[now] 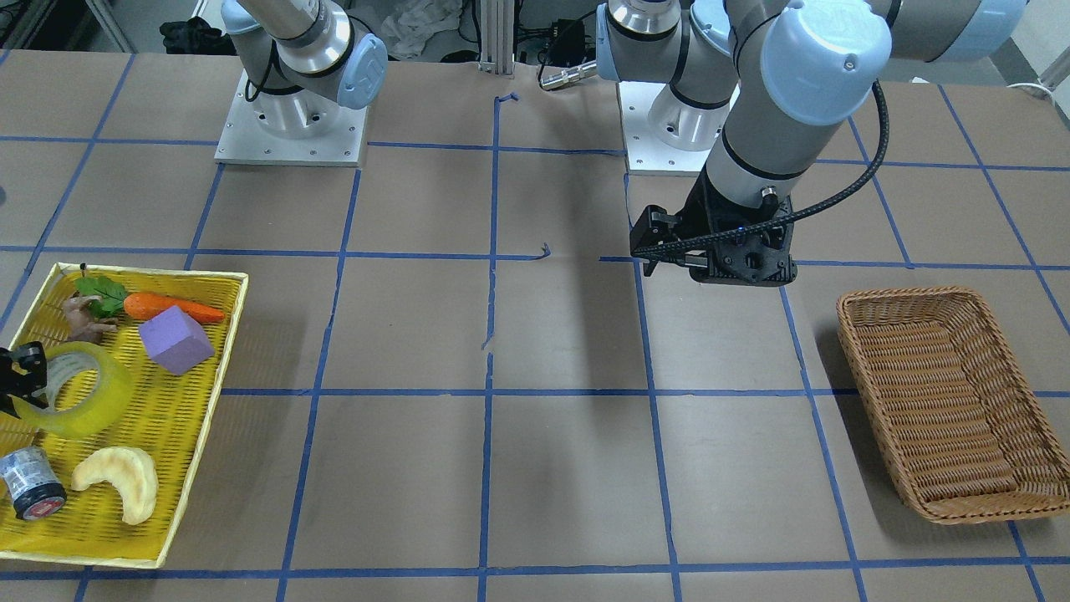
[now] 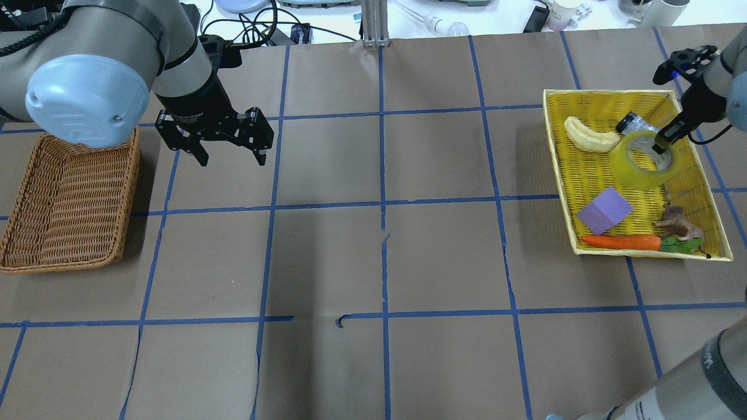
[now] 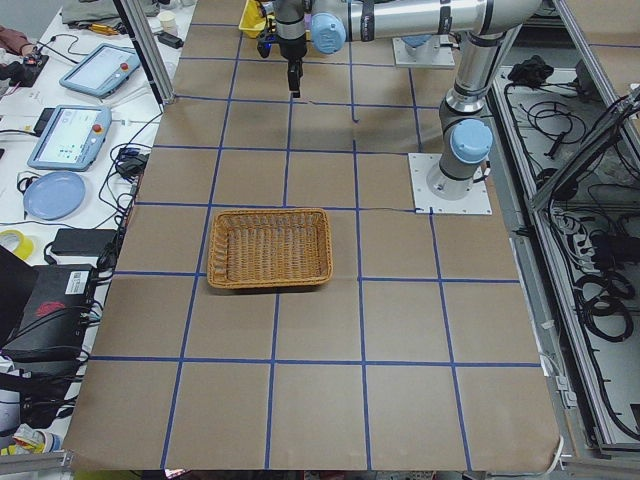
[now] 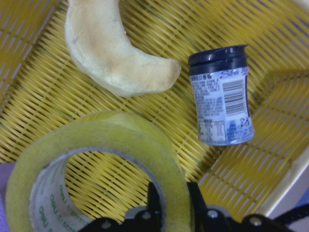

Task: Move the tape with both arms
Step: 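Lower the right gripper into the tape roll and grasp it, then carry the tape roll toward the table center and set it down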

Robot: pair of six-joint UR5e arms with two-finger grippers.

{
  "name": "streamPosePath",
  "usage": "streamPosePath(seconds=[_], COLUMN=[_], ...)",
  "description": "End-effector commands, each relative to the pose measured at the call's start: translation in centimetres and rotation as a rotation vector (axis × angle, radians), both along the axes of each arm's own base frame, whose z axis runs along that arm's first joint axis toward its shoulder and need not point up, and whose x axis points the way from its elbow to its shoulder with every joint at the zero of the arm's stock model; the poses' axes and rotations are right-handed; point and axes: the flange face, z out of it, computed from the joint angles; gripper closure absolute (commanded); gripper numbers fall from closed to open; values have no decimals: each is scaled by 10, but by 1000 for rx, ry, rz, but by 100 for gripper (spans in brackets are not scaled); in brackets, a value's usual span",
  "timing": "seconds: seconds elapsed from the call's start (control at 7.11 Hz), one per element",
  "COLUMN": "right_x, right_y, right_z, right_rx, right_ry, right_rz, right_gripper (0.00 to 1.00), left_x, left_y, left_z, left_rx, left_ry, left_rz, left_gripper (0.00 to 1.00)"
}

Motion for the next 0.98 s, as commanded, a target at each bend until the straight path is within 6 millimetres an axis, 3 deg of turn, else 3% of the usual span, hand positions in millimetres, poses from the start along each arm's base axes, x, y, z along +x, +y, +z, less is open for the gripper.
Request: streamPosePath(seconds=[0.0, 0.14, 0.56, 0.7, 0.84], right_x=[75, 129, 270, 290, 323], right_y=[-32, -43, -45, -58, -85], right_z=[56, 70, 65, 51, 40], right_rx=[-34, -39, -40, -35, -44], right_ry=[14, 11, -16, -18, -59], right_rz=[32, 29, -110, -142, -168], right_gripper=[100, 100, 100, 100, 100], left_x=[0, 1, 2, 3, 5], left_y=[0, 0, -1, -1, -2], left_z=[0, 0, 0, 0, -1], left_rx=[-1, -1, 1, 1, 2], left_ry=[0, 0, 0, 0, 0], left_rz=[0, 1, 3, 4, 3], left_gripper=[0, 0, 0, 0, 0])
